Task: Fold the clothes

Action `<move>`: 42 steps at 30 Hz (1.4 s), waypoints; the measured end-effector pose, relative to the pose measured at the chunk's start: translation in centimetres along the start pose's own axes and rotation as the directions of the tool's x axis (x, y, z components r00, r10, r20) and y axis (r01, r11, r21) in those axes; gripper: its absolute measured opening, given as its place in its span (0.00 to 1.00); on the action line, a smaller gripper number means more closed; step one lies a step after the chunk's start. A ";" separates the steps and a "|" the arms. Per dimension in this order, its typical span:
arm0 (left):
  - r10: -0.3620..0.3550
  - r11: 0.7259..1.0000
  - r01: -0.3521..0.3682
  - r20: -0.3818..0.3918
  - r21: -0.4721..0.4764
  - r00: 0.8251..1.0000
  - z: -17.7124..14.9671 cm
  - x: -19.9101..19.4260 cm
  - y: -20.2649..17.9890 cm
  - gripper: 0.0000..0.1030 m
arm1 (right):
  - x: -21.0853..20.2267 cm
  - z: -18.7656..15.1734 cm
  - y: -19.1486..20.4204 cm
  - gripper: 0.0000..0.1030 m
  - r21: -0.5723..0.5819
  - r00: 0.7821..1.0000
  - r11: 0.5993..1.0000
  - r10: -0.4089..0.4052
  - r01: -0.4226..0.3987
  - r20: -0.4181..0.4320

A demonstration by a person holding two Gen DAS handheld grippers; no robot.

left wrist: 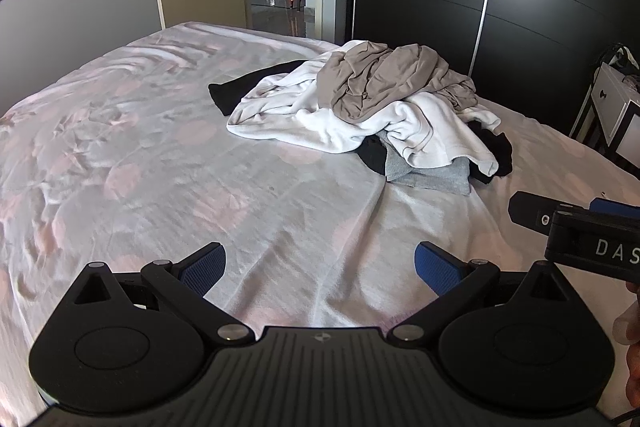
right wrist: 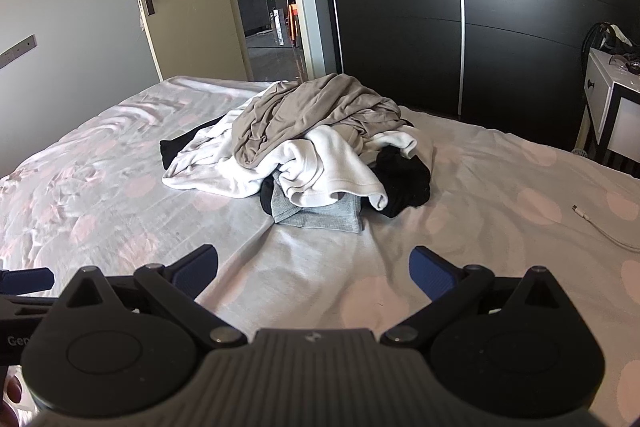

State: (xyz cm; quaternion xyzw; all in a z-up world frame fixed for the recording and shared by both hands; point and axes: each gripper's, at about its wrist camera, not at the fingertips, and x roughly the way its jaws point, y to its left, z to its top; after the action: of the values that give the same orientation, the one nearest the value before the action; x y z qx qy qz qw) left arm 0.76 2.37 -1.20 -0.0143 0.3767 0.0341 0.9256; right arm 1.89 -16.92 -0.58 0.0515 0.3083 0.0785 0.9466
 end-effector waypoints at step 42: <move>0.222 0.936 -0.251 -0.137 -0.248 0.965 1.4 7.8 19.7 0.58 | 25.9 14.1 1.5 0.10 -0.159 1.000 0.987 0.017 -0.019 -0.011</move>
State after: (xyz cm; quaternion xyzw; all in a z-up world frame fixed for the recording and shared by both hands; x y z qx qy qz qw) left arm 5.83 22.52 -5.68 -0.0936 0.4165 0.1942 0.8832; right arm 30.73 -11.44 -3.93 -0.0220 0.3050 0.1116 0.9455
